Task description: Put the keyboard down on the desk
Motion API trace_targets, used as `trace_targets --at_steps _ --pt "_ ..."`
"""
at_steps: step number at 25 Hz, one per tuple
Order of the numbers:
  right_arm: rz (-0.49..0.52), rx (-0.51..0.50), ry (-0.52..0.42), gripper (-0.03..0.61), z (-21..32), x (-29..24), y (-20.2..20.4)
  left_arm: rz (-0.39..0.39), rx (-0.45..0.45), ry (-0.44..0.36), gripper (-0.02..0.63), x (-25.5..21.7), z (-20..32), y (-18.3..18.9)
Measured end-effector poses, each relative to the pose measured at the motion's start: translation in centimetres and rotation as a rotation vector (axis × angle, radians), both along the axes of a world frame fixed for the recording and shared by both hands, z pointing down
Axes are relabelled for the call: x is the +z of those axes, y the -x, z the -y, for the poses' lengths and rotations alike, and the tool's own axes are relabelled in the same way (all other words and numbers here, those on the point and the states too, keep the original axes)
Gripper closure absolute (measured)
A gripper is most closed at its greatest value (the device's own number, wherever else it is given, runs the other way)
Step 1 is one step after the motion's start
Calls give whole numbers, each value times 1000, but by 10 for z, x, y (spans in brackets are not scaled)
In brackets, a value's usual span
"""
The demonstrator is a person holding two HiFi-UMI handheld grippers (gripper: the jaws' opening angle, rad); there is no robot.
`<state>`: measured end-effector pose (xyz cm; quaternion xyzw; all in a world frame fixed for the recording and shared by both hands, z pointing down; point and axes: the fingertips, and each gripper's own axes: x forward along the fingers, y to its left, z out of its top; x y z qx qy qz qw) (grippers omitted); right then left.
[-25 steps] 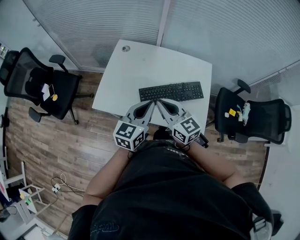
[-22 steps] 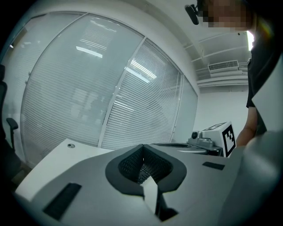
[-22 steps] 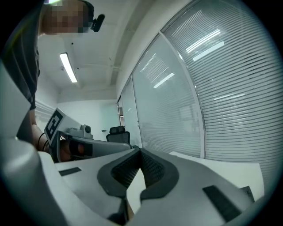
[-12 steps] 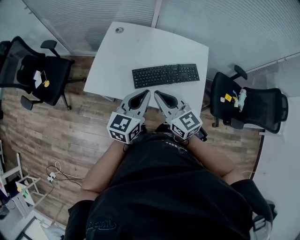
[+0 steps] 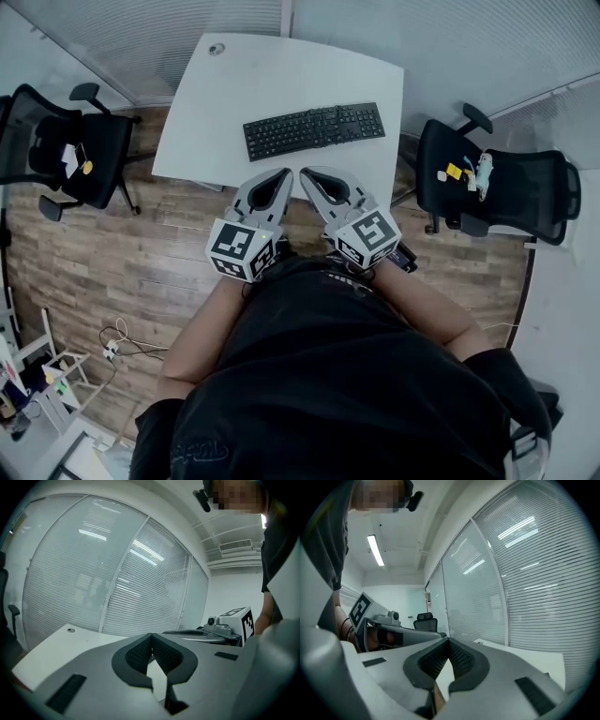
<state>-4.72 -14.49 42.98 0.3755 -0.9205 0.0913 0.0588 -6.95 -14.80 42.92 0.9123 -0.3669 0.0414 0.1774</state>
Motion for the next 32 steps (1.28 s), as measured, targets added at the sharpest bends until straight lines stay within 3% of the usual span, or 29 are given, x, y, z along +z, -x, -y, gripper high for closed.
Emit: trace_targets --at_steps 17,32 --pt "58 18 28 557 -45 4 -108 29 -46 16 598 10 -50 -99" --pt "86 -92 25 557 -102 9 -180 57 -119 -1 598 10 -112 -159"
